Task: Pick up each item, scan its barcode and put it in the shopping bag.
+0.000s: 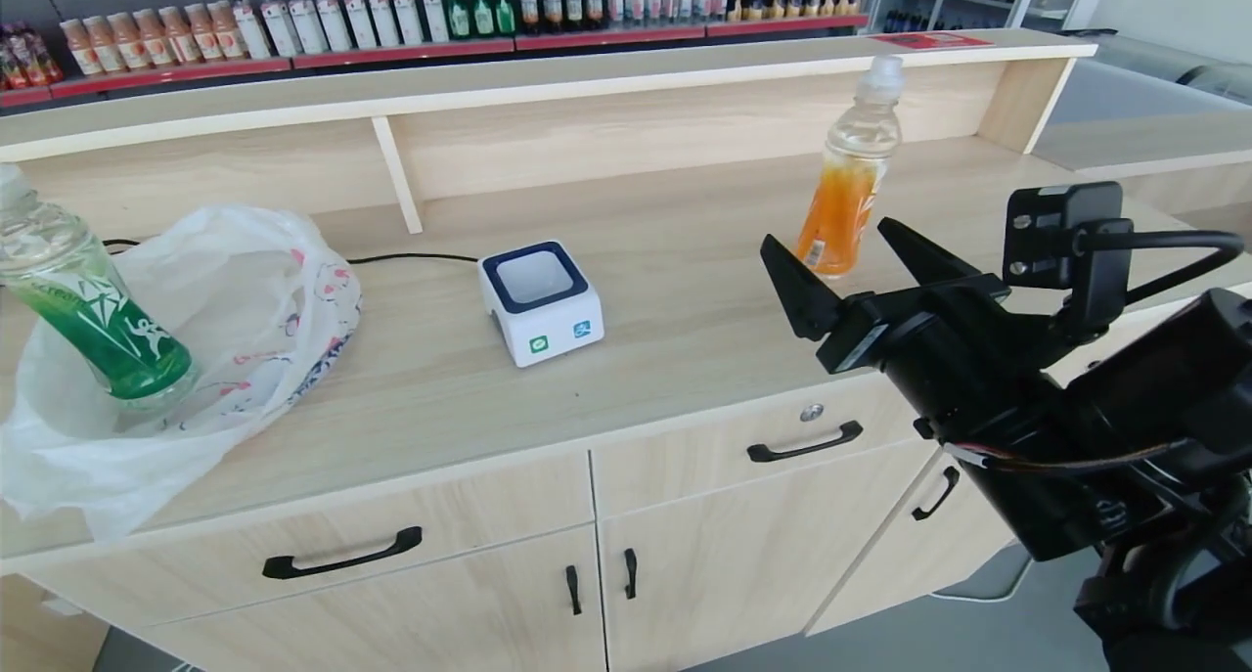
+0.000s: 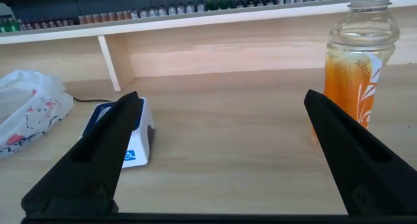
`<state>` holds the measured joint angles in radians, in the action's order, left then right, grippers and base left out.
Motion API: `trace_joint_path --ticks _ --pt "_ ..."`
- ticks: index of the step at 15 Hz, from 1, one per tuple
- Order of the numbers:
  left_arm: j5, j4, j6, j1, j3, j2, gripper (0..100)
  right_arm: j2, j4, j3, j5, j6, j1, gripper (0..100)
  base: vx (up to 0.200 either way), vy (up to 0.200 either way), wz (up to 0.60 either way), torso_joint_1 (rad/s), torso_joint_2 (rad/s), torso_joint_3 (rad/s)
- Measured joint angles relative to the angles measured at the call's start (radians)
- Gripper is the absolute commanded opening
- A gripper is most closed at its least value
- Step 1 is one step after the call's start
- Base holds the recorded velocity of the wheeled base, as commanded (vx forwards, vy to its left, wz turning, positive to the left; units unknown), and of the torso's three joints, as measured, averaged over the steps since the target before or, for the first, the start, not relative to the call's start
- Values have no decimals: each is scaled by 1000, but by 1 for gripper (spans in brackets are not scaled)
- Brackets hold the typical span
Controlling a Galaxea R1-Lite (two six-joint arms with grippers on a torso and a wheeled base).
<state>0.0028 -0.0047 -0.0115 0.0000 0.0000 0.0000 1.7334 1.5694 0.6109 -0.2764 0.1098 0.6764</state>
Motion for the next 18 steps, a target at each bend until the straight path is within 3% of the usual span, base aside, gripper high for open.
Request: trace_joint_path --ticks 3,7,9,11,15,18 --pt "0 0 0 0 0 0 100 -9 0 -15 0 3 3 100 0 -200 0 4 2 -1" --pt "0 0 -2 0 0 0 100 -18 2 -21 0 -7 9 100 0 -200 600 2 5 2" --pt "0 0 -3 0 0 0 100 -20 1 -34 0 -3 15 100 0 -200 0 0 5 0" --pt "0 0 -3 0 0 0 100 -22 0 -57 12 9 21 100 200 -200 0 -2 5 2" --pt "0 1 -4 0 0 0 100 -26 -1 -126 144 5 30 100 200 -200 0 4 -2 6" --pt "0 -1 -2 1 0 0 100 -27 1 -148 170 -12 31 100 200 0 0 4 2 2"
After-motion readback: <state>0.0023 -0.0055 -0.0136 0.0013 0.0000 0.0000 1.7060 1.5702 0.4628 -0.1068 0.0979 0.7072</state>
